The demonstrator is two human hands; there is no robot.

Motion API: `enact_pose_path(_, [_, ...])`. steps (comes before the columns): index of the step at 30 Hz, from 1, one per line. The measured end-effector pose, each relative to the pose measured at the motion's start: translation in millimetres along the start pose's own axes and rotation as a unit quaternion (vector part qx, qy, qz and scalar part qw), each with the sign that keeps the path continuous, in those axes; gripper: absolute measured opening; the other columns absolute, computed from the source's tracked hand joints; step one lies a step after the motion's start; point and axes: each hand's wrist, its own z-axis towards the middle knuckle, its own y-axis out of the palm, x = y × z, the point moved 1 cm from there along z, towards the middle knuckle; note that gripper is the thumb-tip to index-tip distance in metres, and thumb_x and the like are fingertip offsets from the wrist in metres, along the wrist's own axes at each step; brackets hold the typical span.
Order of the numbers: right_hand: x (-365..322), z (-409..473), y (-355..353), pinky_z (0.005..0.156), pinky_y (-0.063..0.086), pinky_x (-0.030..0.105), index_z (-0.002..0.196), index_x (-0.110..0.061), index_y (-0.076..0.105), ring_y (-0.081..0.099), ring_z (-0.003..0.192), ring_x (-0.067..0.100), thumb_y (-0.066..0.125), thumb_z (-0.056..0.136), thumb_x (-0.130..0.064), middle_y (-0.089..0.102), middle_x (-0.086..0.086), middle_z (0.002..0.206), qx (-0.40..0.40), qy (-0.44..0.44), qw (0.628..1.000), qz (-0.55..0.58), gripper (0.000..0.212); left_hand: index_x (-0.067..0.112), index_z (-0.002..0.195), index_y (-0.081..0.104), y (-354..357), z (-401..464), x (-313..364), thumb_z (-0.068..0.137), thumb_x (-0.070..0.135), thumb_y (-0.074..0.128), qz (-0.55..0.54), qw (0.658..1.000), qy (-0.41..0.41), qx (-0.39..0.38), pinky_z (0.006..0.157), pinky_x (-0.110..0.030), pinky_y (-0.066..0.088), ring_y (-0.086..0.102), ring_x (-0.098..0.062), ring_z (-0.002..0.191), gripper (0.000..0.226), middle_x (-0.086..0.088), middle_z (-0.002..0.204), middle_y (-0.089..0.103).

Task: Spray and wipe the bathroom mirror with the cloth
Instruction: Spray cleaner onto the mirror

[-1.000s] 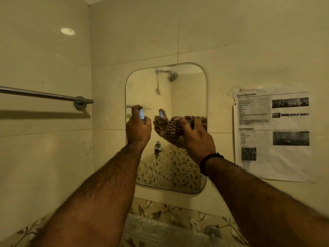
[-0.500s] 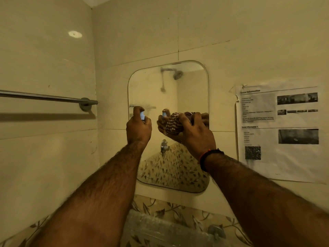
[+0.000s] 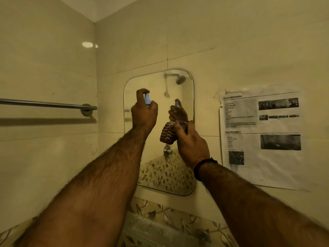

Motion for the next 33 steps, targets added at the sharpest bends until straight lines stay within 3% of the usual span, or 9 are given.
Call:
enact_pose_path(5, [16,-7,-10,0.063,0.054,0.034,0.143,-0.018,0.040,0.060,0.085,0.028,0.061,0.089,-0.012,0.045,0.016,0.129,0.001,-0.002,1.000,0.009,0.058,0.026,0.115,0.046,12,-10,18,0.091,0.018,0.055,0.019,0.999,0.040,-0.010,0.040,-0.024,0.044,0.054,-0.010,0.055,0.027,0.002,0.072,0.055])
enact_pose_path(9, [24,-10,-12,0.062,0.055,0.034,0.142,-0.019,0.039,0.060,0.086,0.027,0.060,0.090,-0.013,0.043,0.015,0.129,0.000,-0.003,1.000,0.019,0.056,0.030,0.115,0.045,16,-19,25,0.090,0.019,0.055,0.014,1.000,0.022,-0.010,0.042,-0.028,0.049,0.053,-0.012,0.055,0.029,0.002,0.072,0.054])
enact_pose_path(15, [30,-14,-14,0.057,0.054,0.033,0.138,-0.018,0.042,0.060,0.081,0.027,0.062,0.087,-0.011,0.045,0.015,0.124,0.000,-0.009,0.999,0.042,0.055,0.027,0.115,0.044,13,-25,35,0.091,0.018,0.056,0.049,0.998,0.023,-0.008,0.040,-0.023,0.044,0.055,-0.012,0.057,0.028,-0.003,0.078,0.058])
enact_pose_path(20, [31,-16,-17,0.053,0.051,0.032,0.136,-0.017,0.044,0.059,0.077,0.027,0.063,0.085,-0.009,0.045,0.016,0.122,0.013,-0.020,0.998,0.055,0.055,0.030,0.116,0.043,0,-44,25,0.090,0.016,0.054,0.053,0.999,-0.012,-0.001,0.046,-0.037,0.056,0.056,-0.016,0.055,0.032,0.003,0.071,0.055])
enact_pose_path(25, [28,-17,-16,0.060,0.057,0.040,0.139,-0.018,0.041,0.060,0.085,0.032,0.057,0.089,-0.010,0.042,0.018,0.131,-0.002,-0.022,0.998,0.052,0.053,0.031,0.107,0.040,-13,-68,4,0.091,0.018,0.053,0.091,0.995,-0.035,-0.019,0.050,-0.050,0.058,0.061,-0.027,0.060,0.025,-0.002,0.072,0.057])
enact_pose_path(29, [23,-17,-14,0.061,0.058,0.041,0.140,-0.018,0.041,0.061,0.087,0.033,0.057,0.089,-0.010,0.039,0.021,0.137,-0.007,-0.027,0.998,0.058,0.053,0.032,0.113,0.041,-22,-81,-8,0.090,0.018,0.053,0.095,0.993,-0.064,-0.015,0.053,-0.051,0.058,0.062,-0.031,0.063,0.030,-0.009,0.077,0.060])
enact_pose_path(33, [20,-19,-9,0.062,0.057,0.041,0.140,-0.019,0.040,0.061,0.086,0.034,0.057,0.089,-0.011,0.039,0.020,0.135,-0.016,-0.028,0.998,0.056,0.054,0.030,0.107,0.042,-27,-96,-22,0.091,0.017,0.053,0.113,0.992,-0.060,-0.019,0.048,-0.046,0.058,0.060,-0.028,0.059,0.024,-0.010,0.075,0.060])
